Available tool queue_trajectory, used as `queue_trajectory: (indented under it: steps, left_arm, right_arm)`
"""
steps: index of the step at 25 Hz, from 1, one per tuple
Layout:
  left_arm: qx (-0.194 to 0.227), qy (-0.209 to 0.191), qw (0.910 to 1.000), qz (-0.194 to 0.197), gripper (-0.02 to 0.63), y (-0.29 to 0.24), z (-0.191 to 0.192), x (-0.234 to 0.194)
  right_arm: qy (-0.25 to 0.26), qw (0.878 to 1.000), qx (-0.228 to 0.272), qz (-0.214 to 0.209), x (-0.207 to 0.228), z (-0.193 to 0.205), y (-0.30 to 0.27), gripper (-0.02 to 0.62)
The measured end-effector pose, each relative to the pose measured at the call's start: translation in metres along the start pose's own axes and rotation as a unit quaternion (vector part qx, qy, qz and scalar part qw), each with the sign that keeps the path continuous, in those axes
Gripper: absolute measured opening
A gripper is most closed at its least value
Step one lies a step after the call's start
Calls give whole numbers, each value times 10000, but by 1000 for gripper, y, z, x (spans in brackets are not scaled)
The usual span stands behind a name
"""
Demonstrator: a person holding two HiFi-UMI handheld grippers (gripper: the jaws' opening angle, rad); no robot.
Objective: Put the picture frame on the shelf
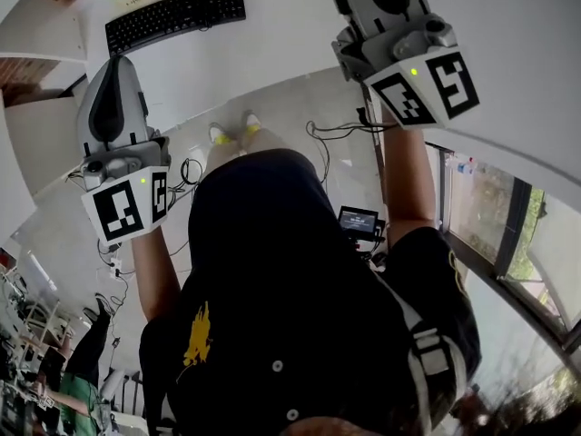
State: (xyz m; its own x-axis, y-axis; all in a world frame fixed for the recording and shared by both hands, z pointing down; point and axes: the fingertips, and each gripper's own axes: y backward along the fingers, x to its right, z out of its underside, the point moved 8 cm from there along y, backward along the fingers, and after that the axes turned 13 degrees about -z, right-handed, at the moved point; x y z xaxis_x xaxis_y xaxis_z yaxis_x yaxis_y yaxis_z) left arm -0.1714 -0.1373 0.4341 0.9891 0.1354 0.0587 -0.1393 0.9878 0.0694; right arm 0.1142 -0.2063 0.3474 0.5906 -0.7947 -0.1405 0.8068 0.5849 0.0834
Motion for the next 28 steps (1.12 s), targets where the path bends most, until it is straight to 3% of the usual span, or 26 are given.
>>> queue_trajectory:
  steps: [9, 28]
  left_arm:
    - [134, -23, 9999, -107, 18, -8, -9, 0]
    - [25, -16, 9998, -195, 18, -15, -14, 4]
  right_arm:
    - [73, 10000, 25, 55, 7, -1, -5, 5]
    - [-294, 9985, 276, 382, 4, 4, 2, 5]
